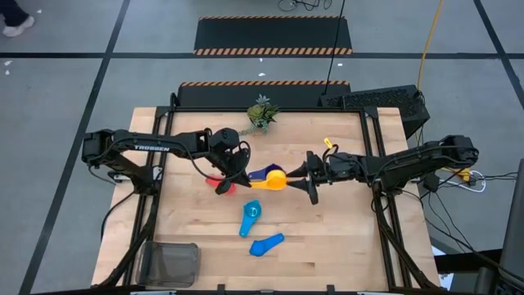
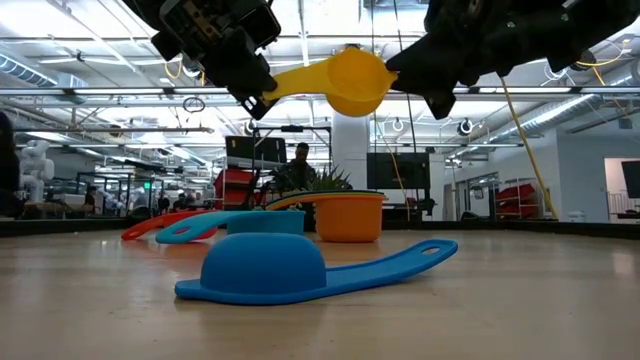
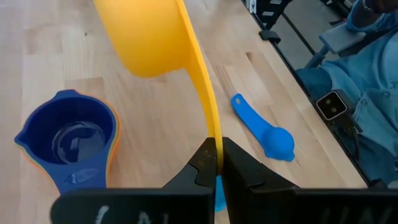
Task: Nest measuring cups in basket
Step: Stack the yellow measuring cup on top of the dark blue measuring cup
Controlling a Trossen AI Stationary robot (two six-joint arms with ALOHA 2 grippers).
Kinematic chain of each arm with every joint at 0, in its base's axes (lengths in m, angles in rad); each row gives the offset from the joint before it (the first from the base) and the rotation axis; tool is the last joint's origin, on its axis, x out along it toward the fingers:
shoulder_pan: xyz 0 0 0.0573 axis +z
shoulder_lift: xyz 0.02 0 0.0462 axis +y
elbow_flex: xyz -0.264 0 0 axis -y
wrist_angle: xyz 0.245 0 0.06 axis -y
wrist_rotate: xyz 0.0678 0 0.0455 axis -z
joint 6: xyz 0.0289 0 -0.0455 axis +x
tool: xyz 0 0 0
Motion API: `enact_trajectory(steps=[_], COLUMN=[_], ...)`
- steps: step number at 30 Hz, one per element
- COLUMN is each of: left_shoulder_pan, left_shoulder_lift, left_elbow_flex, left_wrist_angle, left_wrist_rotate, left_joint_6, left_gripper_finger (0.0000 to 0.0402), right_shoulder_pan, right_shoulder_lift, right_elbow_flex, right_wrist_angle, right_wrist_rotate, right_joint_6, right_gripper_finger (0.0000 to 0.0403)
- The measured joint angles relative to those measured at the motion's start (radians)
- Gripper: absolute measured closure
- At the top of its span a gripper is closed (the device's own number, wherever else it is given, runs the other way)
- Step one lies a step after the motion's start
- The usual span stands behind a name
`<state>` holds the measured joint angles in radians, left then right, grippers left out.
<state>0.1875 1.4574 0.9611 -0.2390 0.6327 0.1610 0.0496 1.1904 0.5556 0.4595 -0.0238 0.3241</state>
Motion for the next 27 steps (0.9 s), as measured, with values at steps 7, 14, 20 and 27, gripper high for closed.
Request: enact_trajectory(steps=[7,14,20,27], left_shoulder_pan=[0.0,0.0,0.001,-0.005], left_shoulder_lift=[0.0,0.0,0.0,-0.001], left_elbow_flex=[0.0,0.0,0.0,0.004], left_wrist_angle=[0.0,0.0,0.0,0.043], left_wrist_rotate=[0.0,-0.002,-0.005,-0.063], left_joint_6=[0.002,0.013,0.014,-0.01], left_gripper_finger=[0.0394,0.0394,0.0393,0.0349], right_shoulder_pan=[-0.006,-0.006,-0.005,-0.016], right_shoulder_lift=[0.0,-0.001,-0.001,0.0], right_elbow_flex=[0.0,0.0,0.0,0.0], right_wrist_angle=[-0.001,0.0,0.005,0.012], right_wrist_rotate=[-0.002,-0.005,0.0,0.046], right_joint_6=[-0.023,-0.054,-0.083,-0.086], right_gripper_finger=[0.0368,0.0396,0.0402,0.0402])
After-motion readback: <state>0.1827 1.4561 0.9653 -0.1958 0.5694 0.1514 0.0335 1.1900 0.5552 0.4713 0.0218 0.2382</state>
